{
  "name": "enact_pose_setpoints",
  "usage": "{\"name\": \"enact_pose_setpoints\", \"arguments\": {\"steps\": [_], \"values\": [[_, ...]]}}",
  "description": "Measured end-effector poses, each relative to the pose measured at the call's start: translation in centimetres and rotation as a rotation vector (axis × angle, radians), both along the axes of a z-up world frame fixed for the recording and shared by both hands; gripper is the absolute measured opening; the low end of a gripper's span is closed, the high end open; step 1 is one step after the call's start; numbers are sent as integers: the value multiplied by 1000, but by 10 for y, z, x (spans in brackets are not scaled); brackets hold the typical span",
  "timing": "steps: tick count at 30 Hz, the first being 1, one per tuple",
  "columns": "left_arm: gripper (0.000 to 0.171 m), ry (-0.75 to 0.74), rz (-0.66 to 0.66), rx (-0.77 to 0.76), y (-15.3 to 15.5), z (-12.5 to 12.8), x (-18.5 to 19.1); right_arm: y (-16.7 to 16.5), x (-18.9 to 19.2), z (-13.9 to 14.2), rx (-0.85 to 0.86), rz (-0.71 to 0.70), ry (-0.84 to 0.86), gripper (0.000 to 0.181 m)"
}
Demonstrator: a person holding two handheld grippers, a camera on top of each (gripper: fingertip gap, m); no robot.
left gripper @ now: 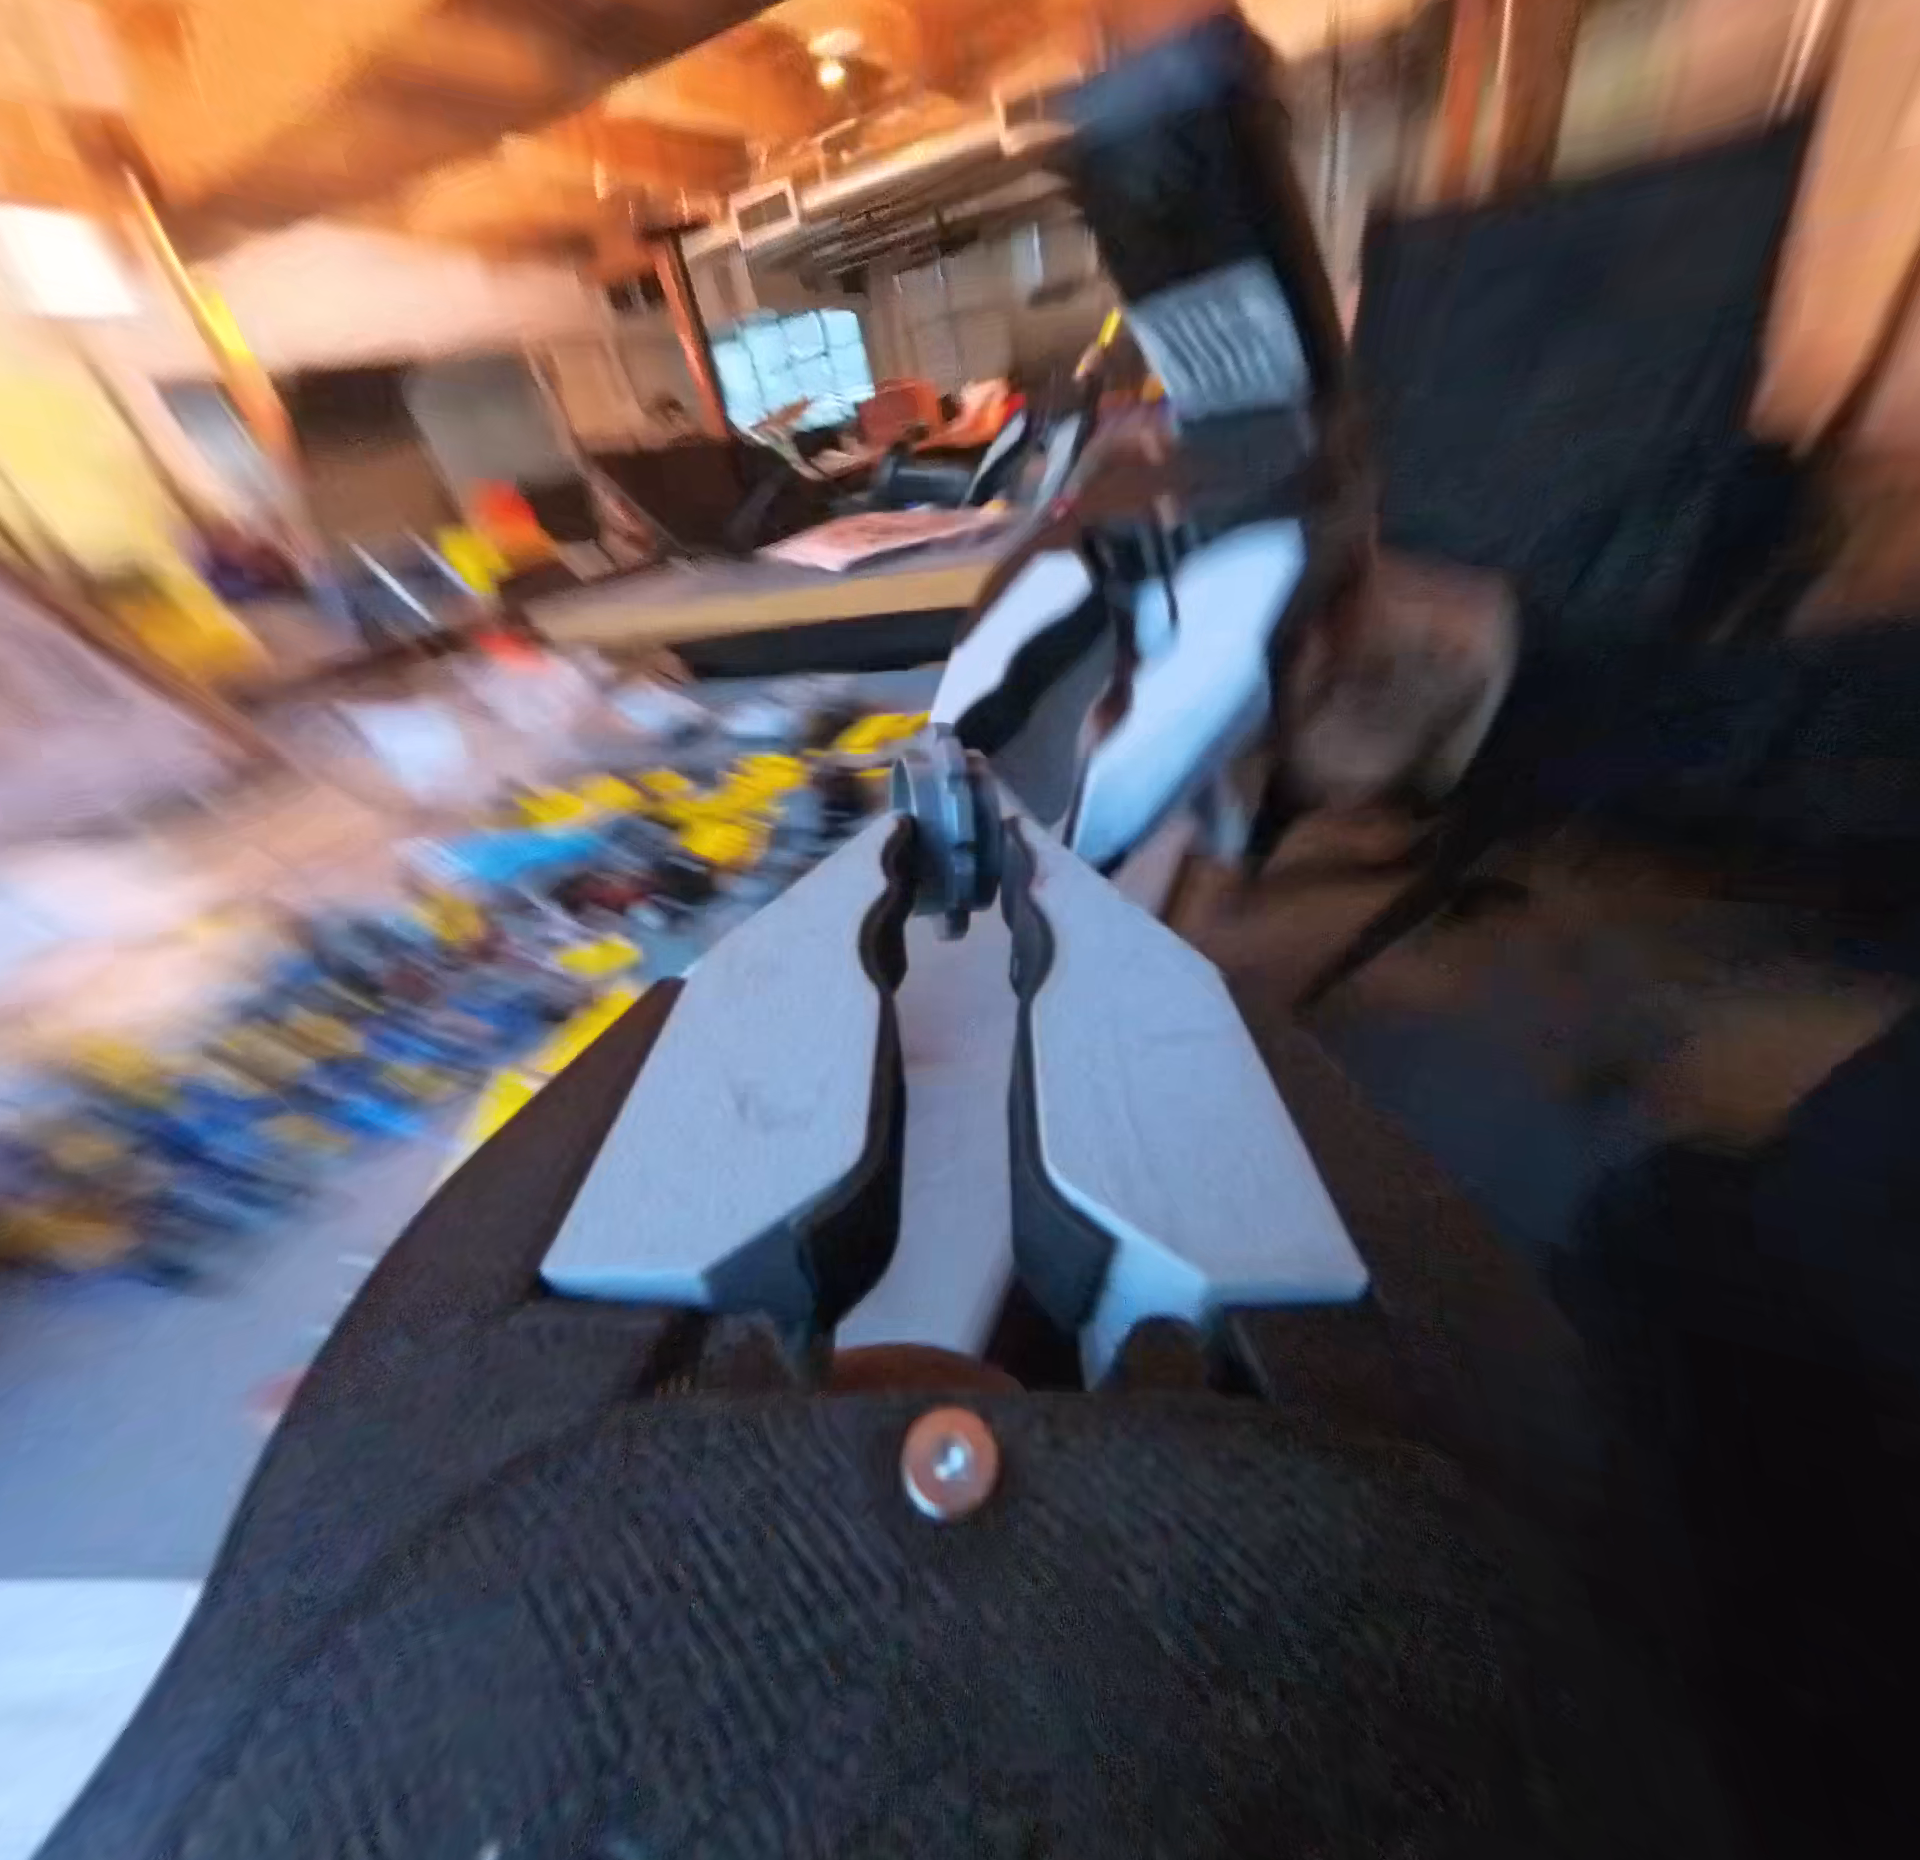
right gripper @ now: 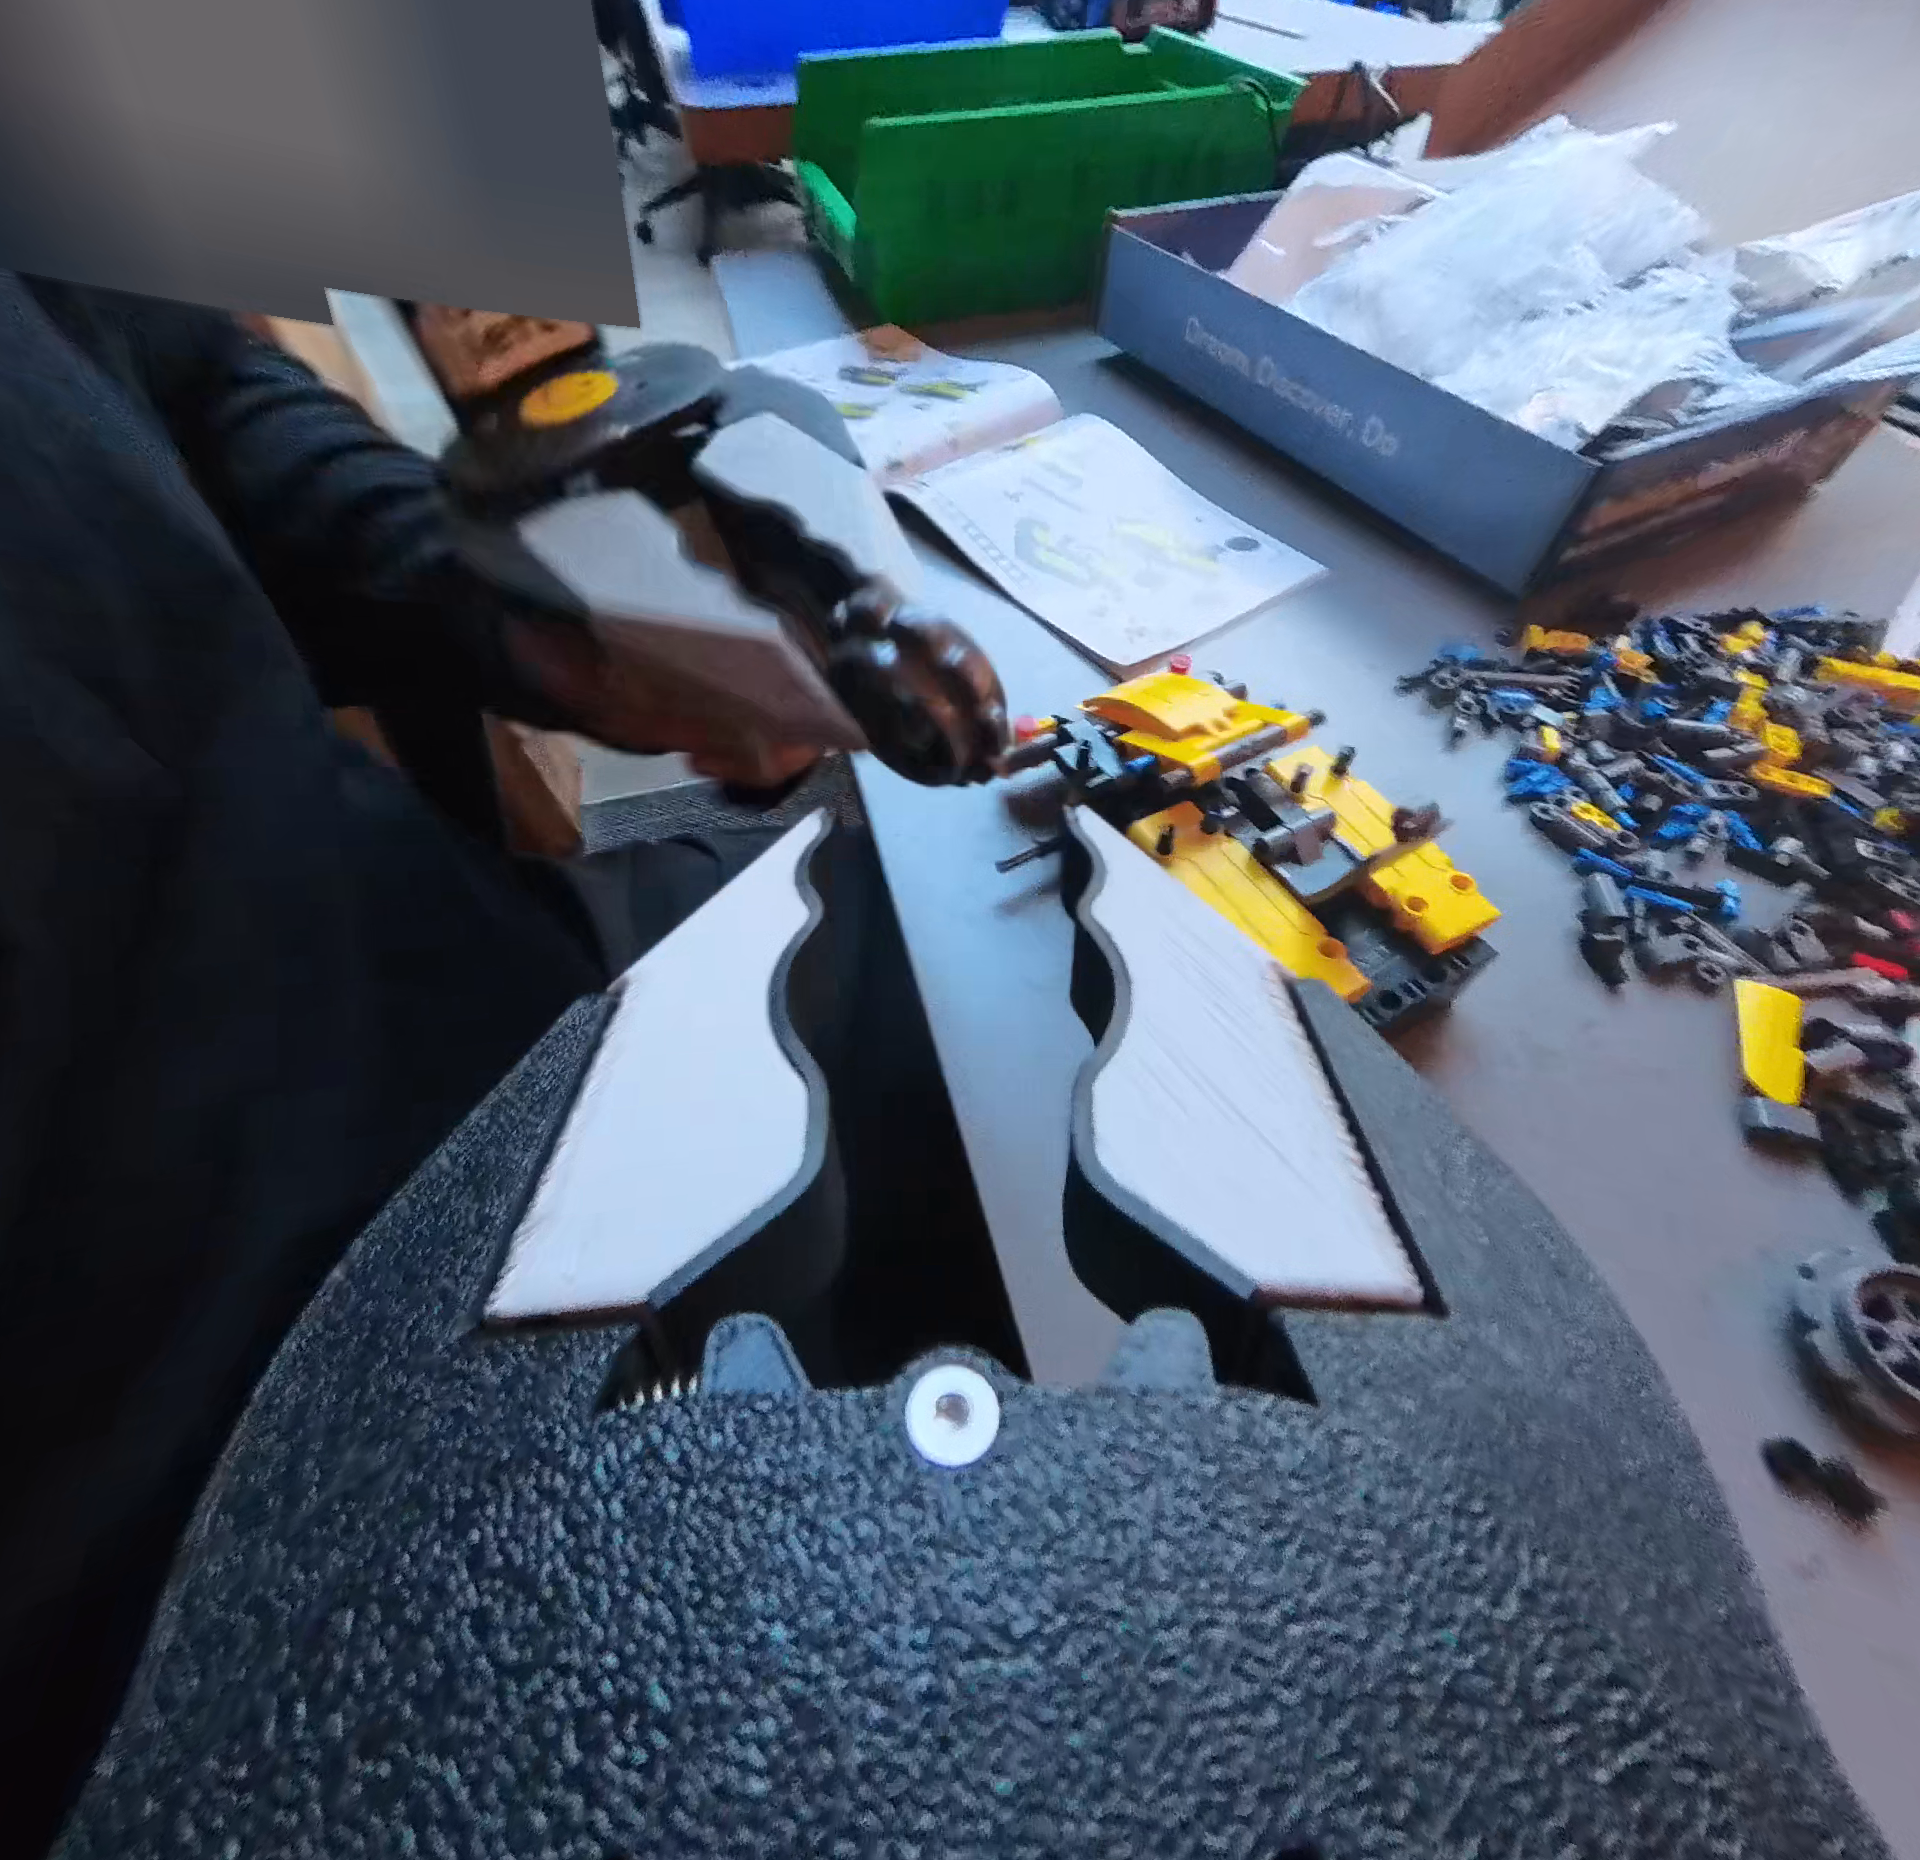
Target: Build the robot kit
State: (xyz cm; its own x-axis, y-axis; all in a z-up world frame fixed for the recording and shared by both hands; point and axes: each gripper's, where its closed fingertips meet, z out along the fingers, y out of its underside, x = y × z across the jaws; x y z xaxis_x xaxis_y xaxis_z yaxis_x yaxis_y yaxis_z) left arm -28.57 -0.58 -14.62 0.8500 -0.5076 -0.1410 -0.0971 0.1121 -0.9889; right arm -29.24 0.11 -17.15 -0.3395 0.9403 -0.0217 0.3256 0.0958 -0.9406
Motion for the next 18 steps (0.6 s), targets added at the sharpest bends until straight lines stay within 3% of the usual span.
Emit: {"name": "enact_pose_setpoints", "arguments": {"steps": [3, 5, 7, 14, 18], "values": [[12, -917, -240, -395, 13, 16, -13, 14, -6, 5, 32, -104, 6, 45], [11, -1279, -316, -469, 20, 20, -28, 12, -8, 14, 60, -138, 40, 45], [11, -1358, -300, -510, 23, 14, -27, 9, -10, 17, 125, -171, 50, 45], [12, -1326, -241, -598, 22, -5, -5, 9, -12, 4, 350, -260, -15, 44], [12, -1424, -297, -604, 17, -7, -3, 4, -11, 2, 312, -261, -17, 42]]}}
